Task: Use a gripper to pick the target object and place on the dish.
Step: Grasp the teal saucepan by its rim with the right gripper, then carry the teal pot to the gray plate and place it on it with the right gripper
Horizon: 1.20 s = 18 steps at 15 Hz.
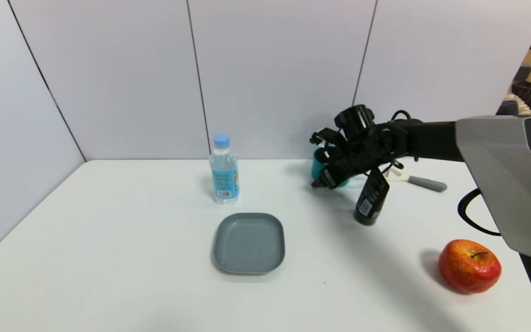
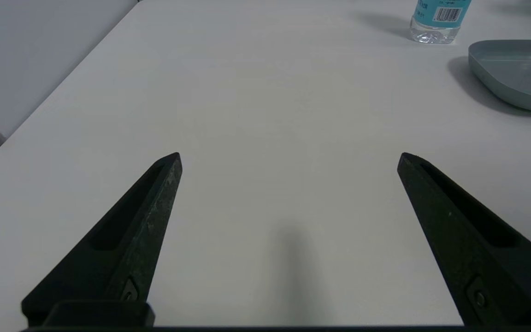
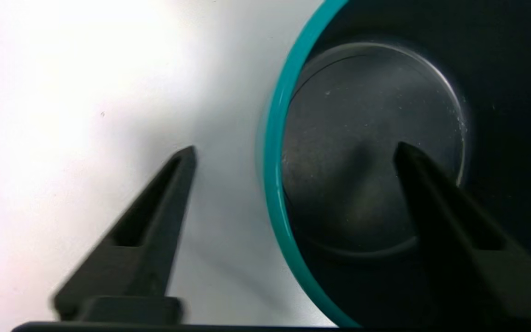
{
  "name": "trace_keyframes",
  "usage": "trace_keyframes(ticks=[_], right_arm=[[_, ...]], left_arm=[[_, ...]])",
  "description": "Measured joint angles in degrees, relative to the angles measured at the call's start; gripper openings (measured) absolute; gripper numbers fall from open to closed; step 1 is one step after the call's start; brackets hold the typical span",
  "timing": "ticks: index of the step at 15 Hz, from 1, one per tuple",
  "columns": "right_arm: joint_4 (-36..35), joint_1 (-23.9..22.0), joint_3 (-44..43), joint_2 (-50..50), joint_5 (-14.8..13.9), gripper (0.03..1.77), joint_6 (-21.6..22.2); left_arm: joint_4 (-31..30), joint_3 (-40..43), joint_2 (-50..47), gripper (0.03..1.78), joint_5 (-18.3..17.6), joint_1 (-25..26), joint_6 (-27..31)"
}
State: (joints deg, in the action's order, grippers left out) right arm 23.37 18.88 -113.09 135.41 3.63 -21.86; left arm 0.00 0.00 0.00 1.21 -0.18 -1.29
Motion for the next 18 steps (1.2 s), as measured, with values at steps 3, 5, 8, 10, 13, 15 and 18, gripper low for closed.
trace_keyframes(ticks=[3, 5, 8, 10, 13, 15, 18], right_arm=[[-0.72, 0.00, 0.05, -0.05, 0.11, 0.94, 0.00], [-0.74, 0.05, 0.06, -0.10, 0.09, 0.75, 0.00], [-0.80, 0.16, 0.09, -0.29, -0.05, 0.14, 0.00], [-0.83, 0.16, 0.06, -0.40, 0.00, 0.14, 0.04], [-1.16, 0.16, 0.09, -0.60, 0.02, 0.14, 0.06], [-3.17, 0.33, 0.11, -0.79, 0.13, 0.14, 0.01], [-5.53, 1.01, 0.09, -1.73, 0.22, 0.14, -1.23]], left_arm=[[0.00, 0.00, 0.00, 1.69, -0.02, 0.00, 0.02], [0.00, 0.00, 0.00, 1.69, 0.00, 0.00, 0.00], [-0.05, 0.00, 0.00, 1.69, 0.00, -0.02, 0.02], [0.00, 0.00, 0.00, 1.69, -0.02, -0.02, 0.00], [0.02, 0.00, 0.00, 1.69, 0.00, 0.00, 0.00], [0.00, 0.00, 0.00, 1.69, -0.02, 0.00, 0.02], [0.00, 0.00, 0.00, 1.69, -0.02, 0.00, 0.02]])
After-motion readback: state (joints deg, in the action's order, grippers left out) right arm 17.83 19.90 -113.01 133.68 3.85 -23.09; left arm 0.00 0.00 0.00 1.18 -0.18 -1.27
